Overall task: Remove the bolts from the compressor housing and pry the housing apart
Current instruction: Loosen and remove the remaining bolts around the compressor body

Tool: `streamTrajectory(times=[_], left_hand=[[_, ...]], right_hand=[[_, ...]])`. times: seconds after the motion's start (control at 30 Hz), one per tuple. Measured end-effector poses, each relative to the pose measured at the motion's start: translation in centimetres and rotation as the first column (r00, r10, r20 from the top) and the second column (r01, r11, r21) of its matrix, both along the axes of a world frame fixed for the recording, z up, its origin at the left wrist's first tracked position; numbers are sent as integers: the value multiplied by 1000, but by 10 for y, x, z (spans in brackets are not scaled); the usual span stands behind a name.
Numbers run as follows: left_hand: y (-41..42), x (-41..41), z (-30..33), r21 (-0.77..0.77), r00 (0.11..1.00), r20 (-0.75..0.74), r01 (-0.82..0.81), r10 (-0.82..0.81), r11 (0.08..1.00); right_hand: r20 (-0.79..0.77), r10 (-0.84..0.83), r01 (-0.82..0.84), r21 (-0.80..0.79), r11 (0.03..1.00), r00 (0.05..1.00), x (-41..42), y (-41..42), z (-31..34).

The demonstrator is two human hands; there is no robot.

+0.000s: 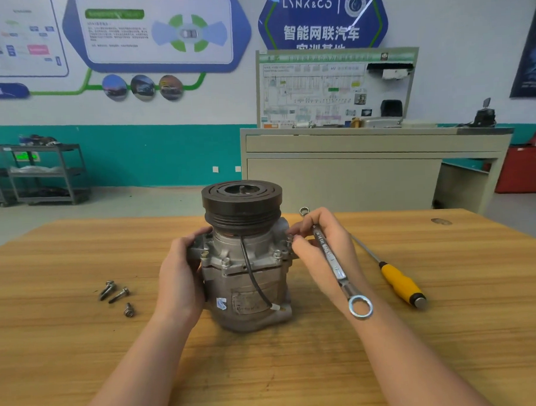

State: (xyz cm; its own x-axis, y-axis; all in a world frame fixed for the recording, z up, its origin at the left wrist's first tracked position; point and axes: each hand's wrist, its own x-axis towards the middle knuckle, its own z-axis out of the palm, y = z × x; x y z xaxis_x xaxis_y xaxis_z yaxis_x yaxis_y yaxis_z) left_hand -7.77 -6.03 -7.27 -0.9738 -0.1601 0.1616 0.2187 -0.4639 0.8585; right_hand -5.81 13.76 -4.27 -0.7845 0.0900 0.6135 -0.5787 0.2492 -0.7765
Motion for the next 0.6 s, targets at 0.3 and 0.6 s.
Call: streamTrajectory(times=[0.3, 0.6], left_hand=[[1, 1, 3, -13, 1000, 12, -25, 25, 1000], [2, 5, 5, -17, 999, 22, -42, 42, 999]], right_hand=[[16, 40, -40, -19, 999, 999, 2, 1, 2], [30, 5, -5, -3, 1000, 1000, 1, 0, 1]])
